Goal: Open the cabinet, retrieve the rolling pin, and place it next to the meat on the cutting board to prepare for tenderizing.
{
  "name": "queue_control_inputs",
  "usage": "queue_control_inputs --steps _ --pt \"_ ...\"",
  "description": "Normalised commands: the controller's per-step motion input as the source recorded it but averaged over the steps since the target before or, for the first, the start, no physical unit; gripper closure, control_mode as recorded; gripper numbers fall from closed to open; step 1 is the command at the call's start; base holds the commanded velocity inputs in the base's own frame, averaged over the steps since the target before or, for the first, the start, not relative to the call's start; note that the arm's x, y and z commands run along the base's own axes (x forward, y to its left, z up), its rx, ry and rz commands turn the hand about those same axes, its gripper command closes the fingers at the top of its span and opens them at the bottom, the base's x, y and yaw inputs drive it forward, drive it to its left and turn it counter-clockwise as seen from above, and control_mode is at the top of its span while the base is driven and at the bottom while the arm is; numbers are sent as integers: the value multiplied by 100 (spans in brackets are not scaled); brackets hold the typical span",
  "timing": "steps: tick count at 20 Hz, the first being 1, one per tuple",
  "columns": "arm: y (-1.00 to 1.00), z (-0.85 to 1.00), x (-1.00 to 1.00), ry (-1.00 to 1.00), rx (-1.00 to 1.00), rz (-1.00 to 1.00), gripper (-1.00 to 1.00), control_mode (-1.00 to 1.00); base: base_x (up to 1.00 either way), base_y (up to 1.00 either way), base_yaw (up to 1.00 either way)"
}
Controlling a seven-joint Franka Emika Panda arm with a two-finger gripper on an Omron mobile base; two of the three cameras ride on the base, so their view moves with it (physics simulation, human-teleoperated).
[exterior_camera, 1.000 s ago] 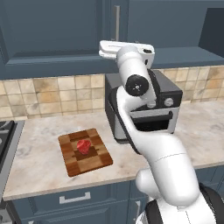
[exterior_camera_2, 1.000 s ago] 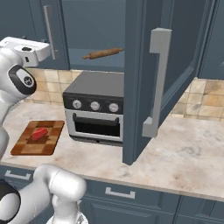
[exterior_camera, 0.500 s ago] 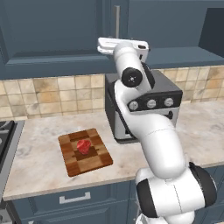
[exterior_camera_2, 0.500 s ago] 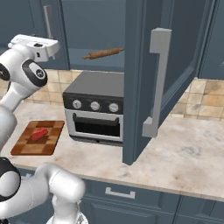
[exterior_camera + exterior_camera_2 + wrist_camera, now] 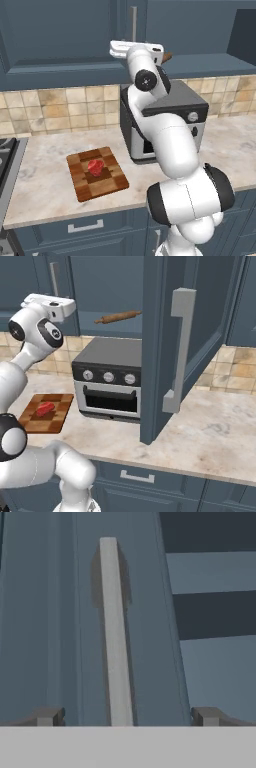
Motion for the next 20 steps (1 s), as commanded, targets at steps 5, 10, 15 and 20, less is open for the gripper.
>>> queue_control_inputs --steps 5,10,15,20 --pt "15 -11 51 2 0 0 100 -100 0 0 0" --pt "20 -7 31 1 0 0 100 -100 0 0 0" --pt "6 -8 3 5 0 0 100 -100 0 0 0" --pt "1 -13 1 3 0 1 100 -100 0 0 0"
